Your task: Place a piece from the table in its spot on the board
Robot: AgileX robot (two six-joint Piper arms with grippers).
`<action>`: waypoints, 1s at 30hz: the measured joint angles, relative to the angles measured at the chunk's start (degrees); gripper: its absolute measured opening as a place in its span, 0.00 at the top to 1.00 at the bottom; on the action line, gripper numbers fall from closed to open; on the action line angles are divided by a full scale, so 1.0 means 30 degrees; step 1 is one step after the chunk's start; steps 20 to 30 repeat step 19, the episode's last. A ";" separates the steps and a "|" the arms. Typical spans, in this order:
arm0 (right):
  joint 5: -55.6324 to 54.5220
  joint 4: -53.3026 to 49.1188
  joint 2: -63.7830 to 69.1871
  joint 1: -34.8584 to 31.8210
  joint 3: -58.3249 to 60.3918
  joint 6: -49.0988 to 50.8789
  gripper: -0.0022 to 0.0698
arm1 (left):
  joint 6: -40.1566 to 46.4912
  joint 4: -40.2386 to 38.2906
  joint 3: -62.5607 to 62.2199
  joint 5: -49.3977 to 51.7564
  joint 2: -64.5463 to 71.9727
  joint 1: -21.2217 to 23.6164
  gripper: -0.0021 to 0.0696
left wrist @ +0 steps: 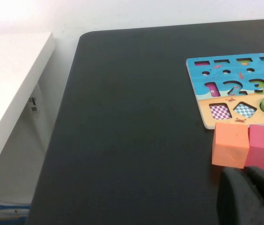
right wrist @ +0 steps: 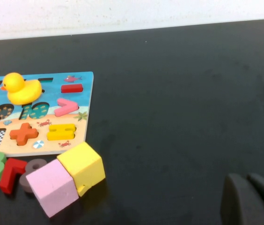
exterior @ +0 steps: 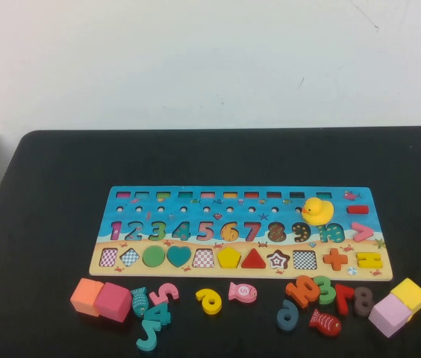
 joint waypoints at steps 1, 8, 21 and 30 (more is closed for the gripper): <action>0.0000 0.0000 0.0000 0.0000 0.0000 0.0000 0.94 | 0.0000 -0.0032 0.0000 0.0000 0.0000 0.0000 0.97; 0.0000 0.0000 0.0000 0.0000 0.0000 0.0000 0.94 | 0.0000 -0.0032 0.0000 0.0012 0.0000 0.0000 0.97; 0.0000 0.0000 0.0000 0.0000 0.0000 0.0000 0.94 | 0.0170 -0.0032 0.0000 0.0044 0.0000 0.0000 0.97; 0.0000 0.0000 0.0000 0.0000 0.0000 0.0000 0.94 | 0.0170 -0.0032 0.0000 0.0044 0.0000 0.0000 0.97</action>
